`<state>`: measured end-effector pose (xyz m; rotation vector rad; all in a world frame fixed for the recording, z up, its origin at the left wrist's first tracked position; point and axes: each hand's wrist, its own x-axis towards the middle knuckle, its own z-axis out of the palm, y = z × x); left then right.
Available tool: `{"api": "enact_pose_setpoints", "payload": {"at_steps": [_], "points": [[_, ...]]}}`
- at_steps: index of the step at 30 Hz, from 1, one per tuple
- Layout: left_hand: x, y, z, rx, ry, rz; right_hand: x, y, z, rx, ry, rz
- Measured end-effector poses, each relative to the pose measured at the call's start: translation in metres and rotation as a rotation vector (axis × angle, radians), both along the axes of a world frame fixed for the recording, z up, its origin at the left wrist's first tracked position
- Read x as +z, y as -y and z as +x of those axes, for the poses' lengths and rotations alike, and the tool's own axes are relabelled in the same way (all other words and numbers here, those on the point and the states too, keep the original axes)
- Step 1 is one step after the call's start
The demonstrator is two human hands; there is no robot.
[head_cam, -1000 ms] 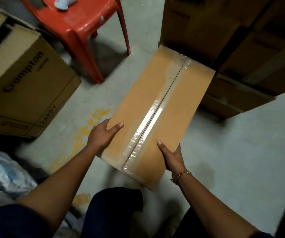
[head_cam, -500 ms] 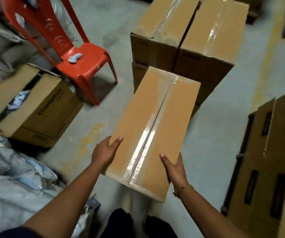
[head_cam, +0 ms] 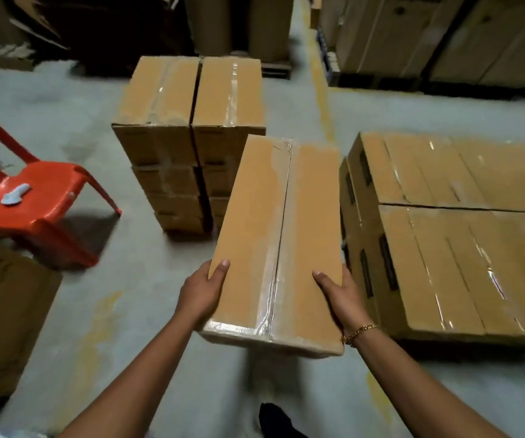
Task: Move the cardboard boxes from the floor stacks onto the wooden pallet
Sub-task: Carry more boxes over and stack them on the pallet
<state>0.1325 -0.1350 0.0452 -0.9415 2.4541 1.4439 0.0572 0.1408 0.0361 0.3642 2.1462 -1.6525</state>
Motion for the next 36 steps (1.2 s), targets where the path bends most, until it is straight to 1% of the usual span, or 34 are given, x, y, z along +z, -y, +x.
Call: {"api": "enact_pose_setpoints", "payload": {"at_steps": [3, 10, 15, 17, 21, 24, 28, 36], "points": [[0.007, -0.043, 0.003, -0.092, -0.043, 0.042, 0.020, -0.049, 0.027, -0.091, -0.039, -0.004], [0.026, -0.154, -0.014, -0.355, -0.085, 0.020, 0.037, -0.168, 0.090, -0.347, -0.002, -0.016], [0.040, -0.254, -0.036, -0.545, -0.131, 0.015, 0.048, -0.257, 0.121, -0.491, -0.023, -0.042], [0.042, -0.303, -0.044, -0.604, -0.130, 0.018, 0.049, -0.302, 0.128, -0.540, -0.028, -0.014], [0.038, -0.412, -0.058, -0.677, -0.113, 0.053, 0.050, -0.404, 0.138, -0.614, -0.048, 0.047], [0.034, -0.497, -0.064, -0.702, -0.088, 0.073, 0.055, -0.482, 0.147, -0.665, -0.047, 0.046], [0.036, -0.603, -0.066, -0.763, -0.107, 0.098, 0.058, -0.579, 0.158, -0.722, -0.044, 0.061], [0.037, -0.763, -0.100, -0.867, -0.089, 0.111, 0.051, -0.726, 0.147, -0.803, -0.009, 0.087]]}}
